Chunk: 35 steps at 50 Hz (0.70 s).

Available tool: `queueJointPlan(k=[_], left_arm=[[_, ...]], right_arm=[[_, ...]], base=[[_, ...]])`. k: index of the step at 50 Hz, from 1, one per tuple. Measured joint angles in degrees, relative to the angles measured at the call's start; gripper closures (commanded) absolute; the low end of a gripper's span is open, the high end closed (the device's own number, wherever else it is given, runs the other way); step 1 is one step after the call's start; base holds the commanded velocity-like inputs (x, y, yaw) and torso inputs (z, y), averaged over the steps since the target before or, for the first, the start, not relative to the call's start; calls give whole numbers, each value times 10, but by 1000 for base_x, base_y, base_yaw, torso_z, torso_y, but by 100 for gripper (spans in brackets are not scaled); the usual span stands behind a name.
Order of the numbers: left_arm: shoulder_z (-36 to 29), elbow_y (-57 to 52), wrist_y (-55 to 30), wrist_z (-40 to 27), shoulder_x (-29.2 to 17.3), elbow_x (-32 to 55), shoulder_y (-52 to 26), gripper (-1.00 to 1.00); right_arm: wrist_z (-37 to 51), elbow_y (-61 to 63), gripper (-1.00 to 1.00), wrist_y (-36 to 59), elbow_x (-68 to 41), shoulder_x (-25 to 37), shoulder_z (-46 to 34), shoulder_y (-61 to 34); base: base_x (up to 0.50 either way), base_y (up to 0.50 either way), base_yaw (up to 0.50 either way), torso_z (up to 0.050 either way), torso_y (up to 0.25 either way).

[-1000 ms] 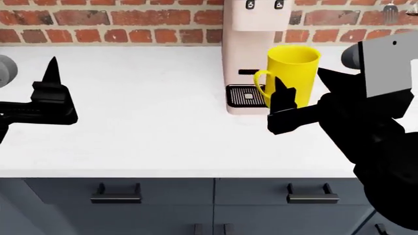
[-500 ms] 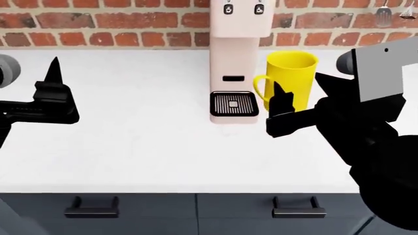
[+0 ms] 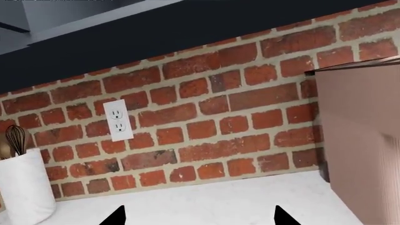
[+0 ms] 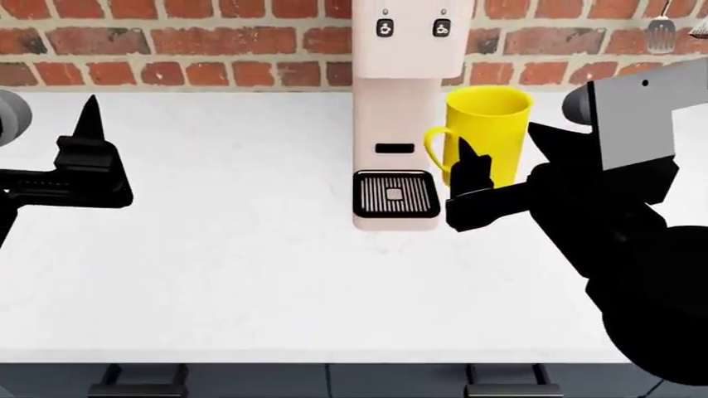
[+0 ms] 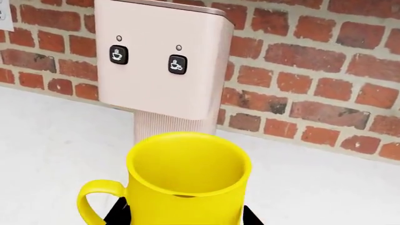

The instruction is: Pick the mug from the cabinet, place it under the coffee machine dispenser, and press the start button.

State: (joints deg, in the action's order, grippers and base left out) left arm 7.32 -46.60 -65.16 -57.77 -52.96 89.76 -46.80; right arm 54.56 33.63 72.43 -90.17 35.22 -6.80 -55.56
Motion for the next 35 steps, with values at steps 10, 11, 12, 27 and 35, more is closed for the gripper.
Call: queueJointPlan(k=[10, 11, 12, 27, 35], left_arm=[[-1, 0, 3, 1, -1, 0, 0, -100], [-1, 0, 3, 1, -1, 0, 0, -100], [-1, 0, 3, 1, -2, 0, 1, -100], [3, -1, 9, -1, -8, 5, 3, -100], [5, -1, 11, 0, -10, 6, 4, -100]], right_arm=[[-54, -10, 100, -34, 61, -15, -8, 22], [-63, -12, 100, -39, 71, -17, -11, 24], [-71, -14, 100, -44, 81, -19, -13, 26], [-190, -64, 100, -127, 216, -50, -64, 44], [-233, -92, 100, -162, 264, -61, -89, 57]], base=[[0, 0, 0, 0, 0], [0, 0, 0, 0, 0], [0, 0, 0, 0, 0], [0, 0, 0, 0, 0], [0, 0, 0, 0, 0]])
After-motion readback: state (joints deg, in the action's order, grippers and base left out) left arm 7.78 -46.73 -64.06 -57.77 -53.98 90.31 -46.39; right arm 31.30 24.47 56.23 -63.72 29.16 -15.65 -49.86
